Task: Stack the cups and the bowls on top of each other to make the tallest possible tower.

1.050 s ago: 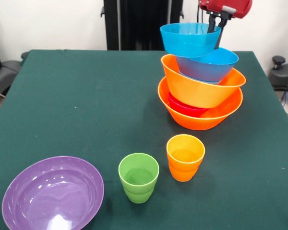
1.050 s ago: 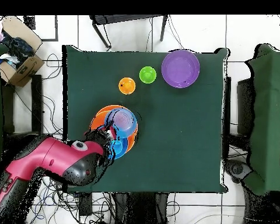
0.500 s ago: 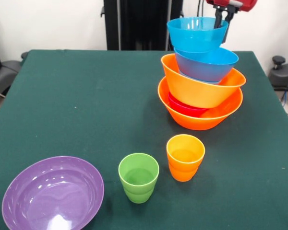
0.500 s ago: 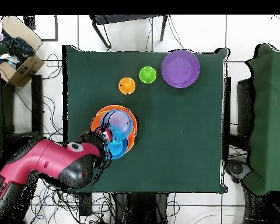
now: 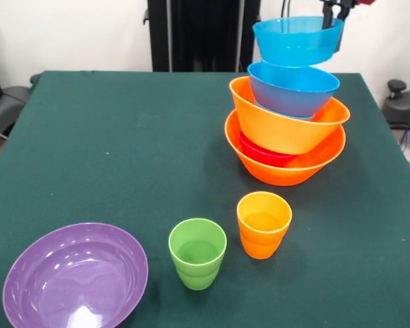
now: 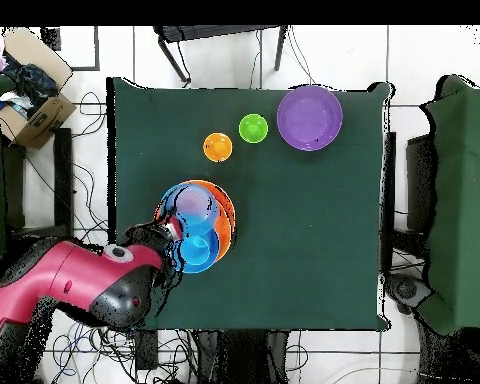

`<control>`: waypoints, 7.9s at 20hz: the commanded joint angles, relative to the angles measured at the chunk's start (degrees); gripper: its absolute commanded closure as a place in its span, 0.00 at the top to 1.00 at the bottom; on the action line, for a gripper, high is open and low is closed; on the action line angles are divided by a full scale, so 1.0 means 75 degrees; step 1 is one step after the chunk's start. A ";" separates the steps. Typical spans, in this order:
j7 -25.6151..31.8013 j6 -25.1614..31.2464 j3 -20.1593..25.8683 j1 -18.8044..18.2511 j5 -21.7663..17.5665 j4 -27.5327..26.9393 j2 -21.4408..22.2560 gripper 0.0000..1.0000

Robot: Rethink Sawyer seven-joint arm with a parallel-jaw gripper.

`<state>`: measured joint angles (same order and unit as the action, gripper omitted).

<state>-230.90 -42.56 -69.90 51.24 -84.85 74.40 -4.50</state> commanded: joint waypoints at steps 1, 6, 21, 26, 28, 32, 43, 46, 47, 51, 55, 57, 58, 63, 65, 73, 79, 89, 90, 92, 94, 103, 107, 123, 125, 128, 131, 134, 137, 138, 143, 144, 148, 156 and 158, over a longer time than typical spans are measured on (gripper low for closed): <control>-0.2000 0.0065 0.1089 0.0008 0.0432 -0.0937 -0.0218 0.00; -0.2023 0.0178 0.1158 0.0006 0.0585 -0.0942 -0.0156 0.00; -0.1619 0.0414 0.1170 -0.0064 0.0938 -0.0964 -0.0138 0.00; -0.1188 0.0493 0.1176 -0.0082 0.1140 -0.1010 0.0018 0.00; -0.1067 0.0467 0.1168 -0.0095 0.1179 -0.1045 0.0039 0.00; -0.0539 0.0545 0.1242 -0.0129 0.1393 -0.1062 0.0199 0.00; -0.0682 0.0464 0.1204 -0.0172 0.1376 -0.1091 -0.0004 0.00; -0.0890 0.0429 0.1204 -0.0181 0.1340 -0.1090 -0.0074 0.00; -0.0948 0.0398 0.1200 -0.0177 0.1307 -0.1080 -0.0104 0.00; -0.1391 0.0250 0.1115 -0.0148 0.1055 -0.1085 -0.0402 0.00; -0.1333 0.0236 0.1219 -0.0188 0.1111 -0.1072 -0.0441 0.00; -0.1342 0.0224 0.1252 -0.0197 0.1119 -0.1055 -0.0463 0.00; -0.1533 0.0214 0.1230 -0.0191 0.1073 -0.1067 -0.0544 0.00; -0.1725 0.0201 0.1285 -0.0226 0.1069 -0.1032 -0.0633 0.00; -0.1690 0.0188 0.1338 -0.0217 0.1100 -0.0970 -0.0629 0.00; -0.1621 -0.0028 0.1385 -0.0215 0.1064 -0.0892 -0.0631 0.00; -0.2197 -0.0459 0.1277 -0.0148 0.0680 -0.0824 -0.0830 0.00; -0.2815 -0.0999 0.1216 -0.0039 0.0183 -0.0765 -0.0917 0.00; -0.2874 -0.1044 0.1206 -0.0028 0.0144 -0.0756 -0.0931 0.00; -0.2978 -0.1143 0.1182 -0.0007 0.0081 -0.0749 -0.0966 0.00; -0.3014 -0.1158 0.1163 -0.0005 0.0083 -0.0763 -0.0990 0.00; -0.3028 -0.0828 0.1094 -0.0048 0.0319 -0.0851 -0.1130 0.00; -0.2947 -0.0685 0.1065 -0.0069 0.0388 -0.0891 -0.1177 0.00; -0.0377 -0.0033 0.1446 -0.0069 0.0872 -0.0370 -0.0739 0.00; -0.0389 -0.0038 0.1440 -0.0017 0.0873 -0.0264 -0.0730 0.00; -0.0161 -0.0050 0.1508 0.0007 0.0927 -0.0146 -0.0635 0.00; 0.0075 -0.0053 0.1566 0.0007 0.1001 -0.0050 -0.0566 0.00; 0.0043 -0.0215 0.1569 0.0057 0.0924 0.0046 -0.0574 0.00; -0.0308 -0.0436 0.1532 0.0109 0.0764 0.0118 -0.0650 0.00; -0.0434 -0.0498 0.1525 0.0118 0.0710 0.0128 -0.0675 0.00; -0.0604 -0.0494 0.1536 0.0130 0.0676 0.0088 -0.0763 0.00; -0.0608 -0.0495 0.1536 0.0132 0.0672 0.0078 -0.0772 0.00; -0.0683 -0.0505 0.1522 0.0141 0.0651 0.0039 -0.0807 0.00; -0.1008 -0.0473 0.1490 0.0159 0.0623 -0.0023 -0.0946 0.00; -0.0968 -0.0450 0.1524 0.0148 0.0657 -0.0047 -0.0949 0.00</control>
<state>-233.19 -47.04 -69.90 51.66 -80.58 74.40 -8.44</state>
